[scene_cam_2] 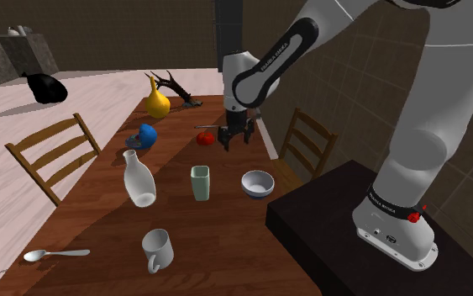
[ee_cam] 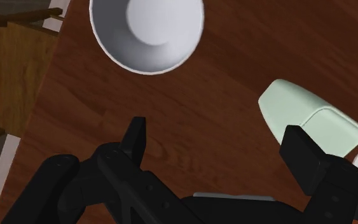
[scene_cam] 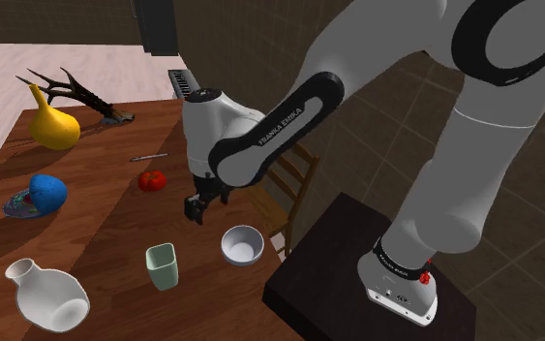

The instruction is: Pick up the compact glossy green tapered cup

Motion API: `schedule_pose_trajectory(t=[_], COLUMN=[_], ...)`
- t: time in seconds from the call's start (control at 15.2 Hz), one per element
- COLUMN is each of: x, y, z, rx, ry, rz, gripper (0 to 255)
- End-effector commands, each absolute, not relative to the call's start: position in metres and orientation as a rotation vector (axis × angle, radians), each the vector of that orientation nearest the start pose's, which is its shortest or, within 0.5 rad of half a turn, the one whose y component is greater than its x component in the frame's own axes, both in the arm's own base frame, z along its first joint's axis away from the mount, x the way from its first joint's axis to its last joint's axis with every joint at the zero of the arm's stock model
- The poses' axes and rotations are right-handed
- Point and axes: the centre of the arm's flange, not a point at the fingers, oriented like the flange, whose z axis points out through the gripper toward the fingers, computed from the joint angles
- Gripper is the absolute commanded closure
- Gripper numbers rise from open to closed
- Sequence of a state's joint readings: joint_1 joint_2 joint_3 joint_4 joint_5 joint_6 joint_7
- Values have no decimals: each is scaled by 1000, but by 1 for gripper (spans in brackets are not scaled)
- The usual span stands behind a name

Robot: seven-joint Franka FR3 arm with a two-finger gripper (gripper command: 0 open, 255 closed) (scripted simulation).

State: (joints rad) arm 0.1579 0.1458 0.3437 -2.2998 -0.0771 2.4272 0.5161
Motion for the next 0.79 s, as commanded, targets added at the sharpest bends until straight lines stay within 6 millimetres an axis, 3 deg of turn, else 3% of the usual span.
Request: schedule_pose_trajectory(t=[0.0, 0.59, 0.73], x=[468, 512, 515], y=[268, 348, 353], z=[270, 201, 191], rx=[-3139, -3107, -3105], ry=[-69, -94, -96], rz=[3, -27, -29], gripper=[0, 0, 0])
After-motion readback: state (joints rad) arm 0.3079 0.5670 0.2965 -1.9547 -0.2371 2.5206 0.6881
